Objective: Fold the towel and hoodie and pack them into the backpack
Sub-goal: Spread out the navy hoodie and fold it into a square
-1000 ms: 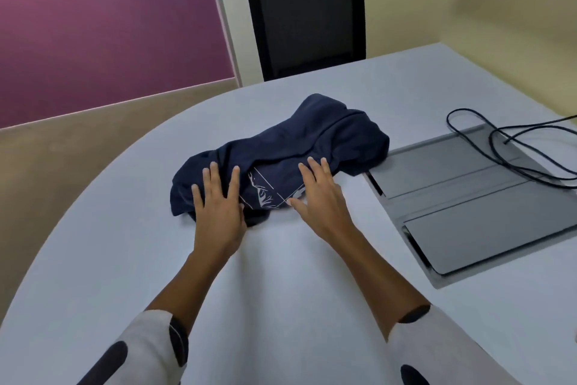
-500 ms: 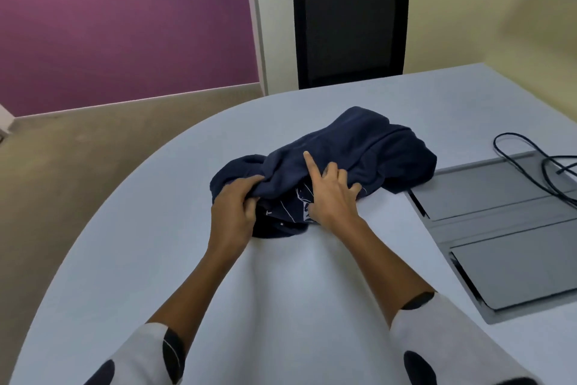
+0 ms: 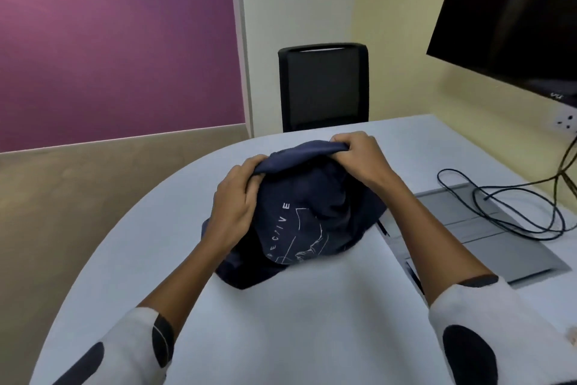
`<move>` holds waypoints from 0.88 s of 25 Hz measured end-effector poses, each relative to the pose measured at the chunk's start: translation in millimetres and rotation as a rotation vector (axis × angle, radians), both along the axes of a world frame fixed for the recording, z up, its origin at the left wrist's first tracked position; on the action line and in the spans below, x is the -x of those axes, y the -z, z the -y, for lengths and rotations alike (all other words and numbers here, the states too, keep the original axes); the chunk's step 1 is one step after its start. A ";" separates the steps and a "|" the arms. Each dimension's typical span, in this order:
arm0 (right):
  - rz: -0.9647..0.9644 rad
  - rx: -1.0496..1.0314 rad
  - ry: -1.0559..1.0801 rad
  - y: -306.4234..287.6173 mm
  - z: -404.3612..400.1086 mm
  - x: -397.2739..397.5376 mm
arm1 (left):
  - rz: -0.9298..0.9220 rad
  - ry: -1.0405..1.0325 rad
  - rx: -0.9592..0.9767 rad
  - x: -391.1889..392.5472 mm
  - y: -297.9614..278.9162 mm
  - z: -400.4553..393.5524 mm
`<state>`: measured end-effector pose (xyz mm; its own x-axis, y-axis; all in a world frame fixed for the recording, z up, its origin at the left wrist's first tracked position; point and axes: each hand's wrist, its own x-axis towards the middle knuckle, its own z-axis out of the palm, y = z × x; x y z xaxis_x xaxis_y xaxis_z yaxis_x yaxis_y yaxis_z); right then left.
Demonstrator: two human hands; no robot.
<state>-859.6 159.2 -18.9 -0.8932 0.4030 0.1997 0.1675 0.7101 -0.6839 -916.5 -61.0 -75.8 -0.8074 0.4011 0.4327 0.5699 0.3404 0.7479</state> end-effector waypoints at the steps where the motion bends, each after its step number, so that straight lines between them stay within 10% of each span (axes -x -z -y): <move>1: -0.060 0.017 0.002 -18.3 -2.3 -14.9 | -0.004 0.050 0.035 -1.8 -11.2 2.3; 13: -0.471 -0.089 0.159 -146.6 -32.7 -155.4 | 0.176 -0.154 0.753 -109.7 -68.8 0.9; 22: -0.064 -0.052 0.268 -106.0 -74.3 -234.5 | -0.025 -0.451 0.414 -142.4 -106.0 31.8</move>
